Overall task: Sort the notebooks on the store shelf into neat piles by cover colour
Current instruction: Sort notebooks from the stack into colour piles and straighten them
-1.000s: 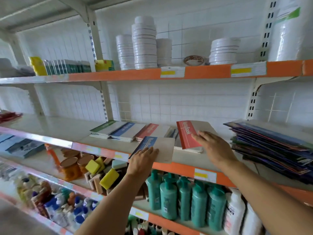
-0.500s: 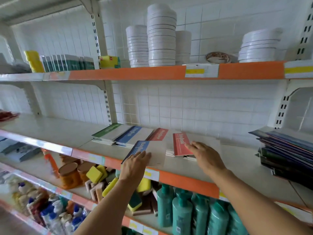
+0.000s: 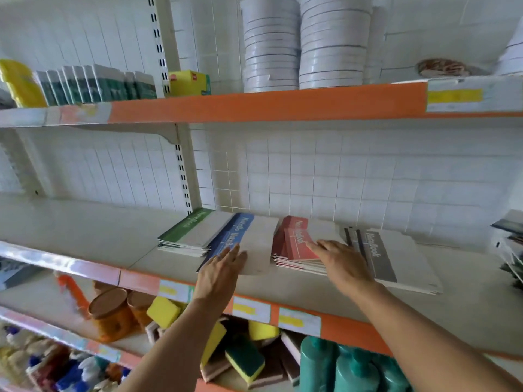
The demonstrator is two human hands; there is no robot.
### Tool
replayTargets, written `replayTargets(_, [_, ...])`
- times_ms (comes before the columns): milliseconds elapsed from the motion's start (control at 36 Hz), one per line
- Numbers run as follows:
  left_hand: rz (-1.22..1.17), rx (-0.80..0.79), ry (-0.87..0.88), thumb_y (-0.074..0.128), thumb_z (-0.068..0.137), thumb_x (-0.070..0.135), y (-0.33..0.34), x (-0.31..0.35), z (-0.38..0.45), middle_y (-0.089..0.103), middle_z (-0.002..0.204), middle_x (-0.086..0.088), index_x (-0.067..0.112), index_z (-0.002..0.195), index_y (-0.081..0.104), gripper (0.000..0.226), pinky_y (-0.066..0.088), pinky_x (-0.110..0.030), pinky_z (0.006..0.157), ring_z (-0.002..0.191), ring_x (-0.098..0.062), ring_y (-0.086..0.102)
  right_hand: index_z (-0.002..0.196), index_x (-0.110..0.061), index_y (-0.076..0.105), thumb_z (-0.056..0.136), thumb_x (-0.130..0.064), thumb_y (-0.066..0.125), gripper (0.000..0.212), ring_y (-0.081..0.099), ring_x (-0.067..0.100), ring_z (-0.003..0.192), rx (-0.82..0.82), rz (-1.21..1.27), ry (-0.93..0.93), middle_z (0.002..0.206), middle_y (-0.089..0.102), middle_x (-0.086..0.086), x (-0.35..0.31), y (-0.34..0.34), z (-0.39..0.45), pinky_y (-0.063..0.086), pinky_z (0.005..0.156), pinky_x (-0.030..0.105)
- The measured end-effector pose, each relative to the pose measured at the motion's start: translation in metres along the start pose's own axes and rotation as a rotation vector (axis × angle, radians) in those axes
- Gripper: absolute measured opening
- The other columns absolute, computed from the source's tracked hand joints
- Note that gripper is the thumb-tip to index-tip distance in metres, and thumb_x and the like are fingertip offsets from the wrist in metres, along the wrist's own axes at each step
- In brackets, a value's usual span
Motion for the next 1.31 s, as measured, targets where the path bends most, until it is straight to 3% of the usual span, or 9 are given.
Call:
replayTargets(56, [0.022, -0.058, 0.064, 0.029, 0.067, 0.009, 0.013, -0.017, 0.008, 0.074, 0.098, 0.005, 0.026, 0.088, 0.078, 0.056, 0.054, -0.021, 0.055, 0.084, -0.013, 0.072, 0.152, -0.029, 0.019, 0.093, 0.004, 0.032, 0.069, 0.033, 0.018, 0.138, -0.021, -0.002, 0.034, 0.153, 0.031, -0.002, -0.007, 0.008, 0.01, 0.032, 0.109, 0.028])
replayTargets(167, [0.042, -0.029, 0.185, 0.031, 0.067, 0.012, 0.028, -0.035, 0.023, 0.074, 0.087, 0.006, 0.022, 0.085, 0.078, 0.051, 0.053, -0.021, 0.053, 0.077, -0.014, 0.072, 0.149, -0.03, 0.025, 0.089, 0.001, 0.038, 0.069, 0.043, 0.02, 0.129, -0.091, 0.005, 0.088, 0.144, 0.042, -0.002, -0.015, 0.028, 0.023, 0.044, 0.097, 0.032])
replayTargets(361, [-0.051, -0.081, 0.27, 0.027, 0.066, 0.008, 0.059, -0.051, 0.041, 0.074, 0.093, 0.003, 0.018, 0.094, 0.077, 0.058, 0.055, -0.025, 0.057, 0.081, -0.017, 0.072, 0.148, -0.024, 0.029, 0.097, -0.046, 0.044, 0.058, 0.036, 0.018, 0.134, -0.18, 0.014, 0.104, 0.147, 0.036, -0.001, -0.017, 0.043, 0.031, 0.04, 0.104, 0.033])
replayTargets(583, [-0.137, -0.132, 0.296, 0.061, 0.081, 0.027, 0.08, -0.055, 0.05, 0.065, 0.118, -0.009, 0.014, 0.122, 0.062, 0.043, 0.054, -0.04, 0.084, 0.108, -0.032, 0.064, 0.143, -0.025, 0.033, 0.097, -0.05, 0.04, 0.052, 0.041, 0.017, 0.129, -0.16, 0.013, 0.131, 0.143, 0.04, -0.002, -0.014, 0.045, 0.043, 0.044, 0.095, 0.032])
replayTargets(694, [-0.128, -0.334, 0.257, 0.007, 0.068, 0.087, 0.082, -0.051, 0.055, 0.028, 0.154, -0.004, 0.024, 0.148, 0.028, 0.104, 0.024, -0.039, 0.114, 0.143, -0.026, 0.024, 0.143, -0.023, 0.034, 0.098, -0.048, 0.04, 0.052, 0.041, 0.018, 0.129, -0.173, 0.01, 0.131, 0.143, 0.04, -0.001, -0.013, 0.046, 0.05, 0.044, 0.097, 0.032])
replayTargets(861, [-0.096, -0.347, 0.247, -0.04, 0.041, 0.081, 0.088, -0.05, 0.07, 0.019, 0.157, -0.001, 0.027, 0.151, 0.019, 0.136, 0.015, -0.036, 0.117, 0.145, -0.022, 0.015, 0.142, -0.023, 0.038, 0.095, -0.053, 0.043, 0.056, 0.043, 0.015, 0.127, -0.147, 0.02, 0.131, 0.14, 0.043, -0.003, -0.008, 0.05, 0.057, 0.044, 0.098, 0.031])
replayTargets(1111, [-0.181, -0.231, 0.232, -0.022, 0.068, 0.082, 0.087, -0.046, 0.081, 0.048, 0.141, -0.007, 0.02, 0.137, 0.047, 0.116, 0.037, -0.042, 0.106, 0.131, -0.029, 0.044, 0.145, -0.022, 0.032, 0.096, -0.052, 0.04, 0.058, 0.04, 0.017, 0.13, -0.137, -0.03, 0.148, 0.146, 0.038, -0.002, -0.009, 0.049, 0.06, 0.037, 0.105, 0.033])
replayTargets(1222, [-0.178, -0.254, 0.214, -0.033, 0.053, 0.081, 0.086, -0.038, 0.077, 0.033, 0.152, 0.003, 0.026, 0.147, 0.03, 0.126, 0.021, -0.033, 0.114, 0.141, -0.018, 0.027, 0.147, -0.022, 0.029, 0.097, -0.054, 0.037, 0.06, 0.039, 0.018, 0.133, -0.105, -0.019, 0.194, 0.149, 0.036, -0.001, -0.009, 0.046, 0.055, 0.036, 0.108, 0.035])
replayTargets(1306, [-0.209, -0.262, 0.212, -0.007, 0.077, 0.08, 0.078, -0.027, 0.075, 0.03, 0.154, 0.003, 0.027, 0.149, 0.026, 0.095, 0.018, -0.032, 0.115, 0.143, -0.017, 0.023, 0.147, -0.021, 0.03, 0.097, -0.055, 0.035, 0.06, 0.041, 0.019, 0.131, -0.079, -0.012, 0.234, 0.148, 0.037, -0.001, -0.008, 0.044, 0.049, 0.038, 0.106, 0.035])
Point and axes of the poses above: each hand's wrist, its own z-axis towards the middle knuckle, its own y-axis out of the palm, x = y × z, the point moved 5 cm from there along z, towards the middle knuckle
